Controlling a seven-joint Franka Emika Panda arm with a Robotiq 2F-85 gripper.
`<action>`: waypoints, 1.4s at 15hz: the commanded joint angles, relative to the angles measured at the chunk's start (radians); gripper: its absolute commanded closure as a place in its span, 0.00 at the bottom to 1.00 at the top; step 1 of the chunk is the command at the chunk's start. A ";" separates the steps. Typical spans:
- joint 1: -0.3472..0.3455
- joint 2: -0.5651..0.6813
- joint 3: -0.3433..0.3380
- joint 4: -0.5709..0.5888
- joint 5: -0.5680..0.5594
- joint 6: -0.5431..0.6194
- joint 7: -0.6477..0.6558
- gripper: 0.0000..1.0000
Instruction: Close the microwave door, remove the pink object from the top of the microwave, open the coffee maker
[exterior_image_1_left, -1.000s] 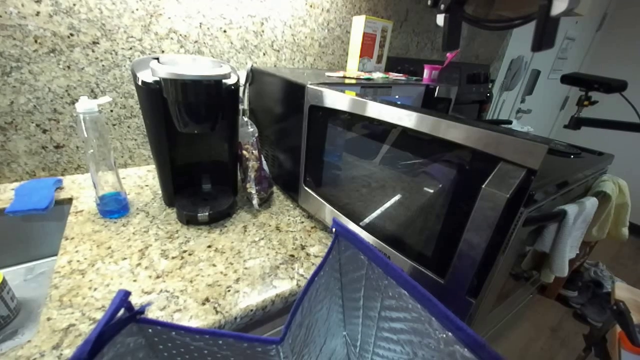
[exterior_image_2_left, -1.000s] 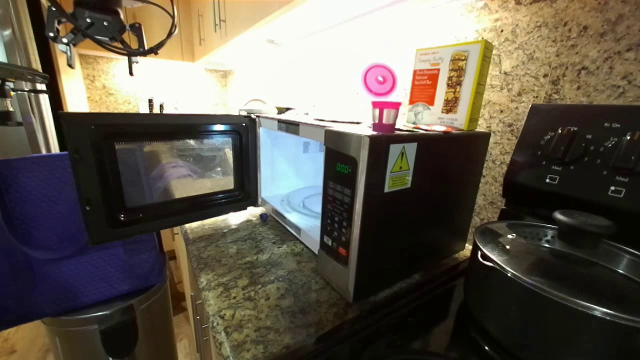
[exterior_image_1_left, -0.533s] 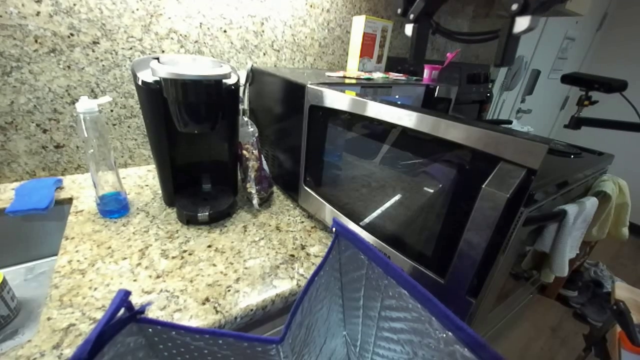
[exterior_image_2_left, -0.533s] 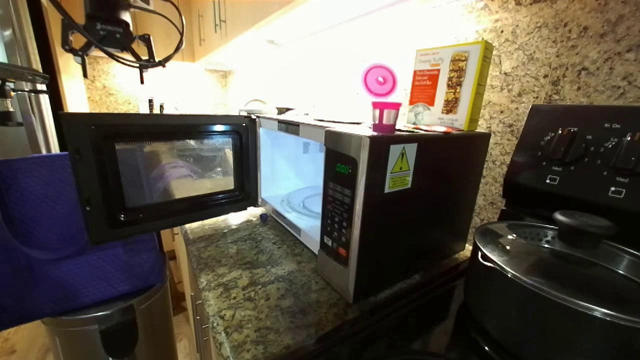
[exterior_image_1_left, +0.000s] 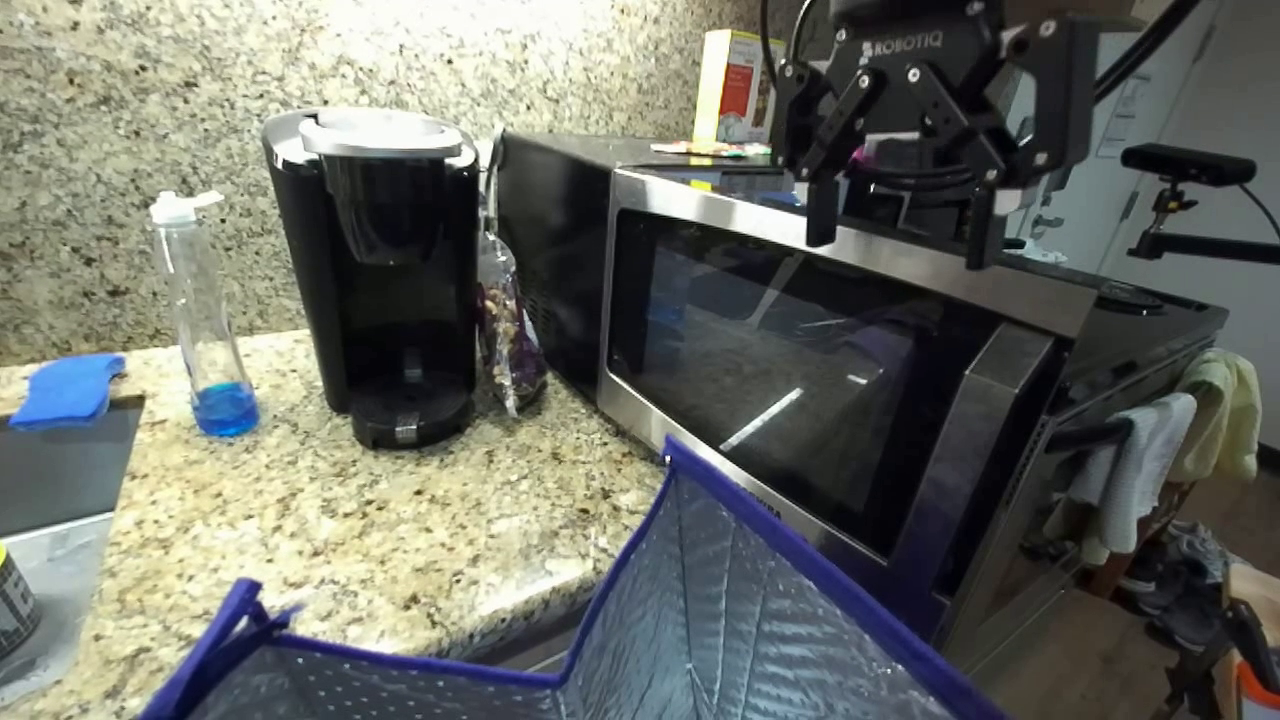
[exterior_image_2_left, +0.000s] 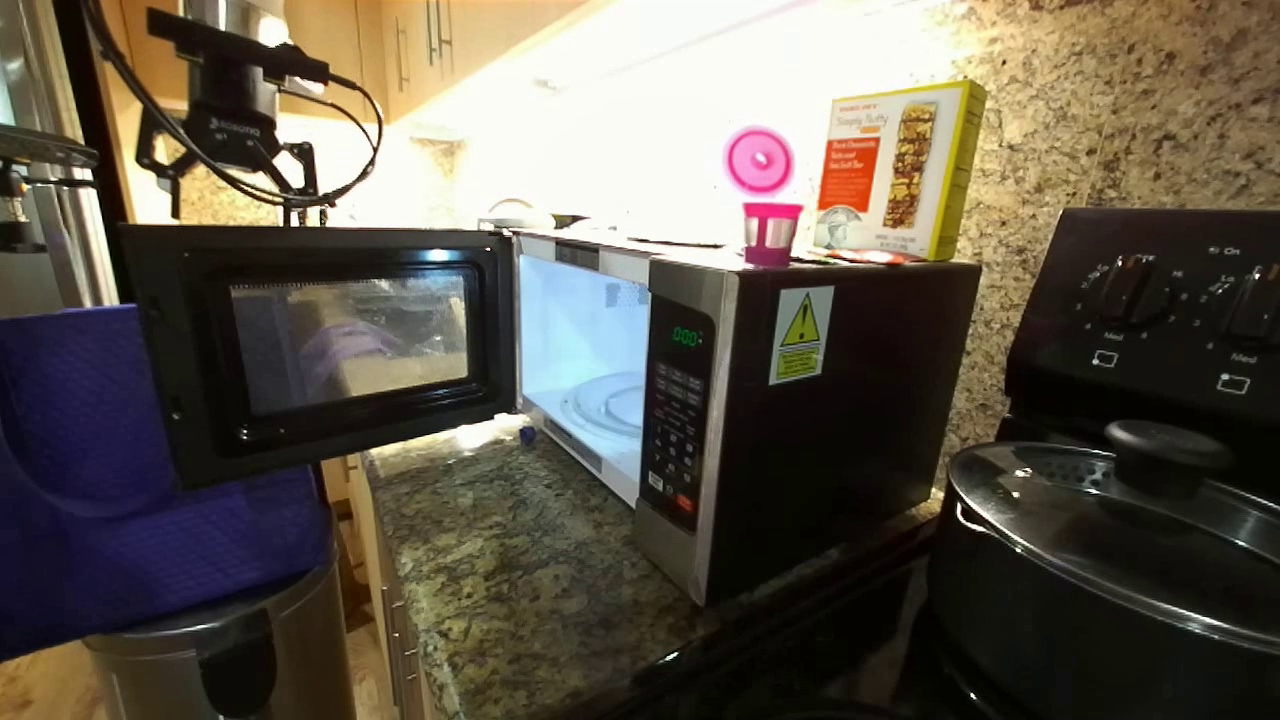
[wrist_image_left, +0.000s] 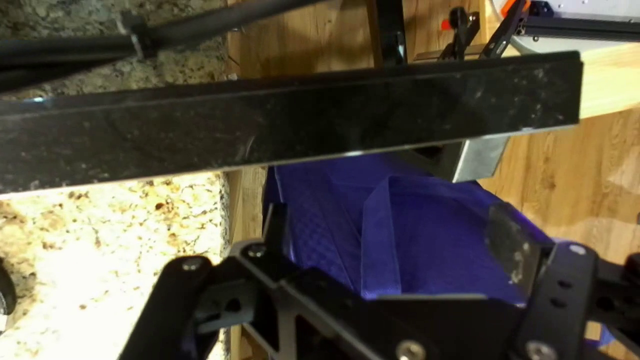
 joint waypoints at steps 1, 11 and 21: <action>0.003 0.076 0.025 0.026 -0.097 0.000 0.028 0.00; 0.025 0.146 0.043 0.043 -0.297 -0.152 0.476 0.00; 0.023 0.123 0.046 0.044 -0.274 -0.175 0.618 0.00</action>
